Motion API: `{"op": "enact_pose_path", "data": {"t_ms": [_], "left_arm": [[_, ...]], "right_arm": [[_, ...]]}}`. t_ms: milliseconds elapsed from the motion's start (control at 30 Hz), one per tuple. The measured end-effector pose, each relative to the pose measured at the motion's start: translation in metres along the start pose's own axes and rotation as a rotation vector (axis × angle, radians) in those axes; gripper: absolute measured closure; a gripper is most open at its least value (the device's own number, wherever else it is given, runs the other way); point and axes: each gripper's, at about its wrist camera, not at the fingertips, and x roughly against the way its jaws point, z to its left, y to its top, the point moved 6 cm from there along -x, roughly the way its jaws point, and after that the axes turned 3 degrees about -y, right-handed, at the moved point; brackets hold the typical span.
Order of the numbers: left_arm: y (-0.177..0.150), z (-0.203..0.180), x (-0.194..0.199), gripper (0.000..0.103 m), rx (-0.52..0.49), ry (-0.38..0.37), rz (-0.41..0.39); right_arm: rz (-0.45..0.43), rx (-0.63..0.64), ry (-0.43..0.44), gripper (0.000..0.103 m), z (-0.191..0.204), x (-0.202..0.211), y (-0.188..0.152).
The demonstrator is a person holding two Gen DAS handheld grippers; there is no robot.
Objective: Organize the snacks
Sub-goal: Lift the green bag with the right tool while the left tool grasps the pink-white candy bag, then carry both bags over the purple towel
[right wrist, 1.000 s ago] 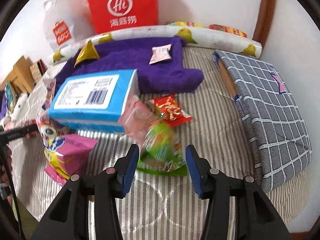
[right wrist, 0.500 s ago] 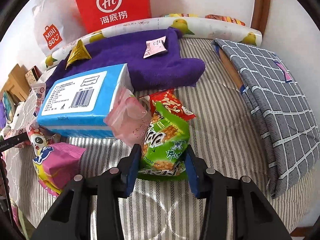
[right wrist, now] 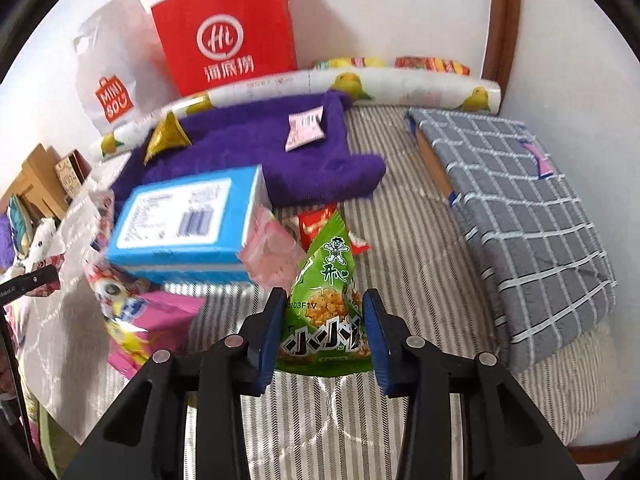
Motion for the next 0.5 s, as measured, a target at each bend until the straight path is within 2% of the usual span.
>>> {"op": "enact_pose_path", "data": {"t_ms": [233, 500], "left_arm": [[0.023, -0.019, 0.028, 0.053, -0.031, -0.025, -0.058], [0.048, -0.037, 0.041, 0.053, -0.045, -0.059, -0.090]], "right_arm": [[-0.054, -0.018, 0.009, 0.065, 0.001, 0.030, 0.019], [-0.126, -0.009, 0.024, 0.066, 0.011, 0.054, 0.051]]}}
